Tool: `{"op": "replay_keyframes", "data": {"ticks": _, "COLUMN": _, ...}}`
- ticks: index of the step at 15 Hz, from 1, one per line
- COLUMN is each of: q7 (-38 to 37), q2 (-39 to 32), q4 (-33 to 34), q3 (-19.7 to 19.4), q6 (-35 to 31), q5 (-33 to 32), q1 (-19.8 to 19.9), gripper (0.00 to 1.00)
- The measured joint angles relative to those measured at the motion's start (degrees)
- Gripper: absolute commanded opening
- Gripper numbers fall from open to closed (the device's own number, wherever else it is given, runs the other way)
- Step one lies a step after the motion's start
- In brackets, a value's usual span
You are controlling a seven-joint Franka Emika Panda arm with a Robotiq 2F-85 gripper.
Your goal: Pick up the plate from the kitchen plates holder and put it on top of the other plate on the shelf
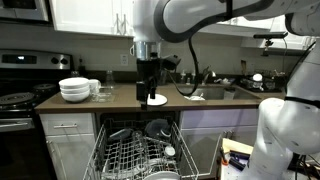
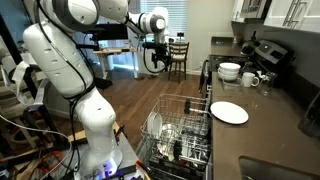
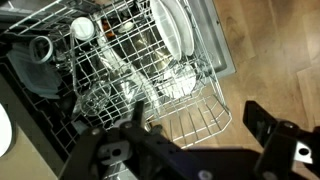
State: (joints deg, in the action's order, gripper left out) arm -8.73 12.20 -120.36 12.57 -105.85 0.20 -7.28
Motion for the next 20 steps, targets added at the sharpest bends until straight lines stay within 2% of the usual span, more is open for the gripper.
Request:
{"op": "replay_keyframes", "data": {"ticks": 9, "q7": 5.1, "q2": -6.9, "q4": -5.8, "q3": 0.1, "q6": -1.3, "q5": 1.1, "q1": -3.5, "gripper": 1.00}}
{"op": "replay_keyframes", "data": {"ticks": 14, "q7": 5.1, "q2": -9.7, "q4": -10.9, "q3": -0.5, "q6": -7.6, "q5": 0.9, "q1": -3.6, "gripper": 1.00}}
{"op": "replay_keyframes", "data": {"ticks": 20, "q7": 5.1, "q2": -11.6, "q4": -11.3, "q3": -1.2, "q6": -8.5, "q5": 0.9, "q1": -3.5, "gripper": 1.00}}
